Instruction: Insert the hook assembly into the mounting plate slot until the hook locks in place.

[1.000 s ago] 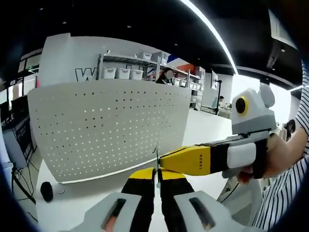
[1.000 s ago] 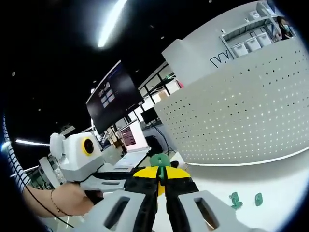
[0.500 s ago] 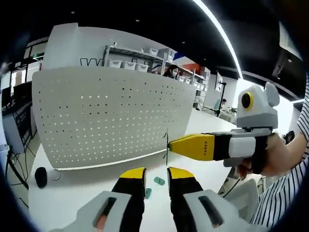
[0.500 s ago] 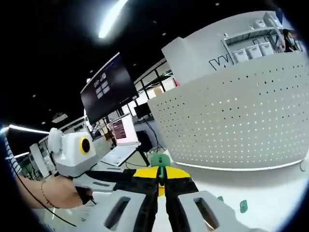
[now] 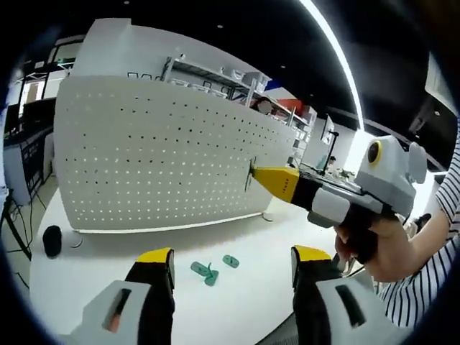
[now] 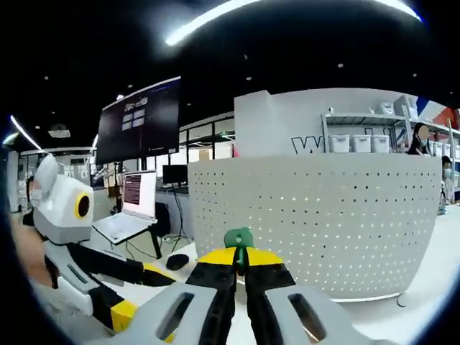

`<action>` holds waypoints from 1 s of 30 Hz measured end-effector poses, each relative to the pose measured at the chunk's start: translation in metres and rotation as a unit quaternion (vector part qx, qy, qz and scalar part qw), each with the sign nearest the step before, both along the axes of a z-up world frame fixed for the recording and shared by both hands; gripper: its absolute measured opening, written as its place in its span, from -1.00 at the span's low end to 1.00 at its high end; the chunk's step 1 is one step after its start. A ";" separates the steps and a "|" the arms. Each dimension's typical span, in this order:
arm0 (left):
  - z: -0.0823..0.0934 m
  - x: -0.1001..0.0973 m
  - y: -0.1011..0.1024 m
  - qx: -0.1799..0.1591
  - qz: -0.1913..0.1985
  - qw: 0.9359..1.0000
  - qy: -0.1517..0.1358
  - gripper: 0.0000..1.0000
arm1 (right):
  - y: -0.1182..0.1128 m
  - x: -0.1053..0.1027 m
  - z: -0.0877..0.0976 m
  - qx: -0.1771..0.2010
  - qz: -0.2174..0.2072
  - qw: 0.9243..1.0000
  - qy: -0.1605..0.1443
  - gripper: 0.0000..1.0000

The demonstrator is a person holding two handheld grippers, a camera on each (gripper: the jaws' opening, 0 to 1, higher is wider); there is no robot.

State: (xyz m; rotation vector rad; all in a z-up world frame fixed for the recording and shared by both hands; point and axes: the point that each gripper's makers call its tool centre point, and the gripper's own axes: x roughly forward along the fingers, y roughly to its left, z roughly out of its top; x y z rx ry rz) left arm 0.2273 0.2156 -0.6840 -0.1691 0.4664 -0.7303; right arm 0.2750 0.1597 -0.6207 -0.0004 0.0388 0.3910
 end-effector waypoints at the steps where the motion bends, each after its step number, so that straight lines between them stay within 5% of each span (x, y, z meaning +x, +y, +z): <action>1: -0.001 0.000 0.002 0.000 0.002 1.000 0.002 0.42 | 0.000 0.002 0.001 0.000 -0.004 1.000 -0.002 -1.00; 30: -0.015 0.001 0.024 -0.016 0.018 0.999 0.033 0.89 | -0.024 0.108 0.026 0.021 -0.105 0.994 -0.030 -1.00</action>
